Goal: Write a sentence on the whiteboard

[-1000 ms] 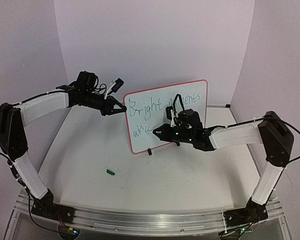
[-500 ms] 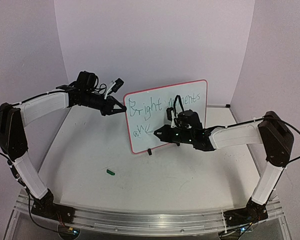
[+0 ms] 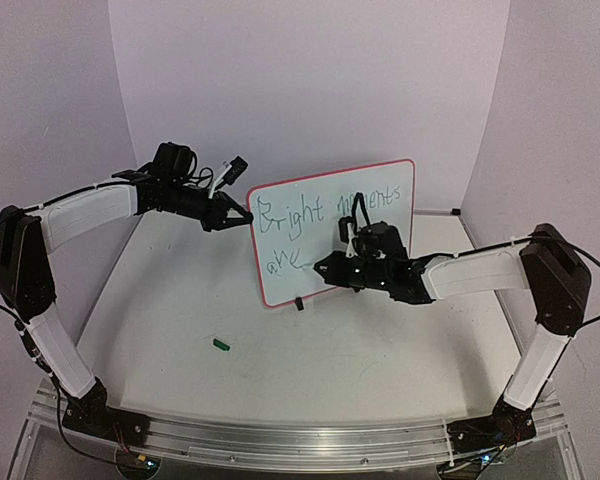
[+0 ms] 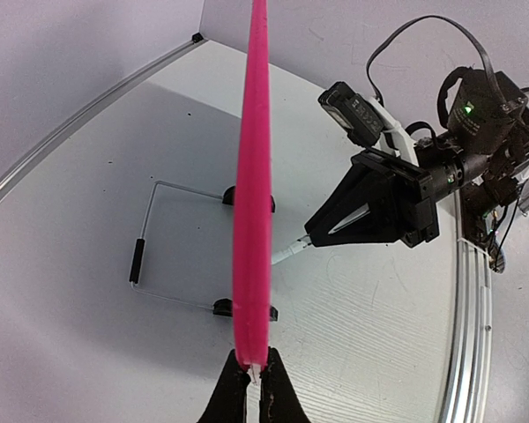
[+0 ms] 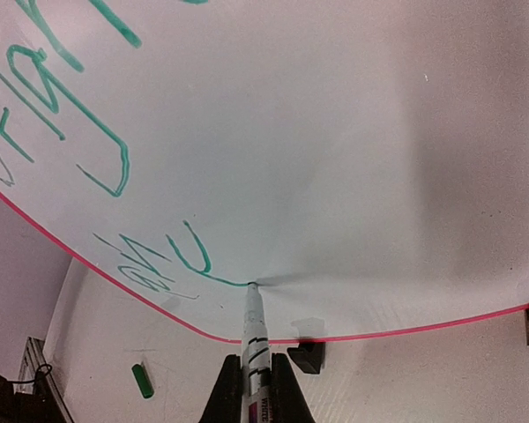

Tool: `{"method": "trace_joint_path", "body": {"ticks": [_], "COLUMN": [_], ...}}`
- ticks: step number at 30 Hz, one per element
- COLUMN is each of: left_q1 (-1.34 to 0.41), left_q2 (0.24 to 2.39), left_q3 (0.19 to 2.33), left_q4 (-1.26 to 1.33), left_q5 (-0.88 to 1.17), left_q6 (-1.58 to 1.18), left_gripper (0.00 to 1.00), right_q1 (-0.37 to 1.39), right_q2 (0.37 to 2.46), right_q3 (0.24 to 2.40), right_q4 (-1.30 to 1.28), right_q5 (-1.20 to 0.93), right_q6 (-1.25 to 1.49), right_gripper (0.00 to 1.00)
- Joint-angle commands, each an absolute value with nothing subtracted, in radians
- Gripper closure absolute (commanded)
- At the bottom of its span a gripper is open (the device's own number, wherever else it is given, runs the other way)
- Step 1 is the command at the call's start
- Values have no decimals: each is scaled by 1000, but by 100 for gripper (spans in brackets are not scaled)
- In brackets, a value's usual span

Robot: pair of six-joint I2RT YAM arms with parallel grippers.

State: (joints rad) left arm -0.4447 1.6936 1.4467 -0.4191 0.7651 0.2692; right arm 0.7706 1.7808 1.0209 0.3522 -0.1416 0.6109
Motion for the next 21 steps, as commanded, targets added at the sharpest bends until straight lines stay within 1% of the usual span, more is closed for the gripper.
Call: {"method": "trace_joint_path", "body": {"ticks": [1,8,21], "left_q1": [-470,-470,-469], "left_q2": [1709,1710,1712], "left_q3": [1465,1465,1465], "left_q4": [-496,-496,-497], "left_q5": [786,786,782], "left_q6": [281,282,283], "left_gripper": [100,100,100], "right_q1": [759,748,712], "right_q2": [1704,1665,1715], "right_q3": [1001,981,1008], "right_q4": [386,405,405], "right_q5": [-75,-136,-168], "right_q6": [604,599,618], "right_gripper": [100,100,100]}}
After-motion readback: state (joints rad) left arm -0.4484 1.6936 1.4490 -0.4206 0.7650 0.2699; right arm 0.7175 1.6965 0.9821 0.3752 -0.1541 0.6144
